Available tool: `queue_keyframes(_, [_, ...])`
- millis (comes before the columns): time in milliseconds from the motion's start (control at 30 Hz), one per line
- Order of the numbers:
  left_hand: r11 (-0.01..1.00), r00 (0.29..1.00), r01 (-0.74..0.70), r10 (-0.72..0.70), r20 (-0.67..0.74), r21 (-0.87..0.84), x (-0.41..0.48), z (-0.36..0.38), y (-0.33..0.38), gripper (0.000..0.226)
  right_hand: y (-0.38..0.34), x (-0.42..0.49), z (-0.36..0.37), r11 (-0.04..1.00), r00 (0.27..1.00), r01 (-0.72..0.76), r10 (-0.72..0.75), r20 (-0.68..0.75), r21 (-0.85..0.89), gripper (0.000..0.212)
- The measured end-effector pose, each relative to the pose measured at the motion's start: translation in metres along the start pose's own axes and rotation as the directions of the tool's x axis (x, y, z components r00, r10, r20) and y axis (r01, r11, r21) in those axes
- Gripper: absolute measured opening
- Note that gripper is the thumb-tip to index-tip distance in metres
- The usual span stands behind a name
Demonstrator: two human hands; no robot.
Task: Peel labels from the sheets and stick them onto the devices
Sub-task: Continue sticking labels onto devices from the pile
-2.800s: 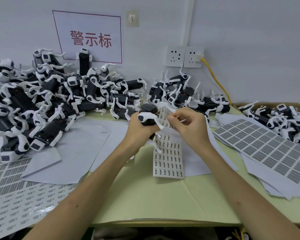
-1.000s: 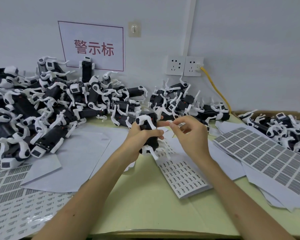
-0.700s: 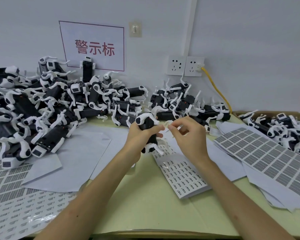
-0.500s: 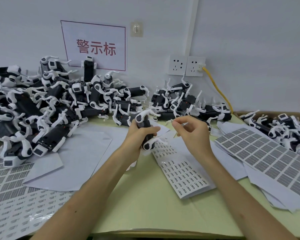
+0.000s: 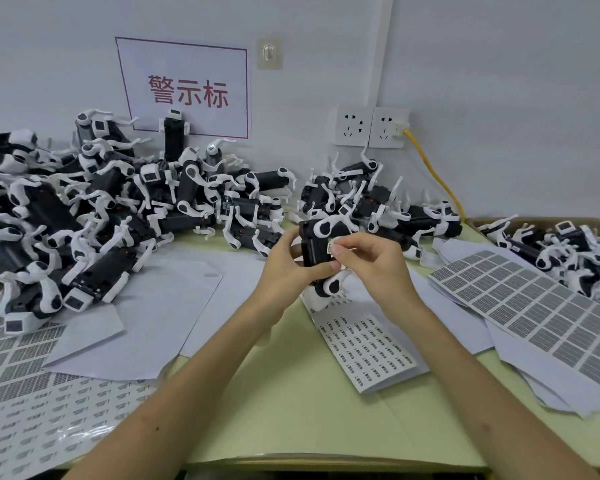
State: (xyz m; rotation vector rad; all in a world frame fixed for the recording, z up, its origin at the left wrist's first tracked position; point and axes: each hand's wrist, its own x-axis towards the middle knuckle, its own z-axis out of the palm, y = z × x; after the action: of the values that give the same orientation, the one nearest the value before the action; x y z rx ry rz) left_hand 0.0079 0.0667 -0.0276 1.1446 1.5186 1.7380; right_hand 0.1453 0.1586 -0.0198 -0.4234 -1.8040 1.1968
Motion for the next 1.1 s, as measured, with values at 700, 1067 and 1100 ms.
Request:
queue_keyframes(700, [0.906,0.963,-0.084,0.181,-0.201,0.416,-0.005,0.010,-0.010,0.081,0.010,-0.001,0.006,0.997,0.999,0.000,-0.003,-0.044,-0.080,0.017])
queue_keyframes(1067, [0.853,0.941,-0.092,0.243,-0.235,0.514,-0.002,0.011,-0.018,0.082,0.013,-0.002,0.009,0.995,0.996,-0.036,0.028,-0.080,-0.097,0.005])
queue_keyframes(1100, [0.850,0.940,-0.091,0.245,-0.237,0.519,-0.001,0.011,-0.019,0.082,0.013,-0.002,0.009,0.995,0.996,-0.038,0.030,-0.082,-0.097,0.006])
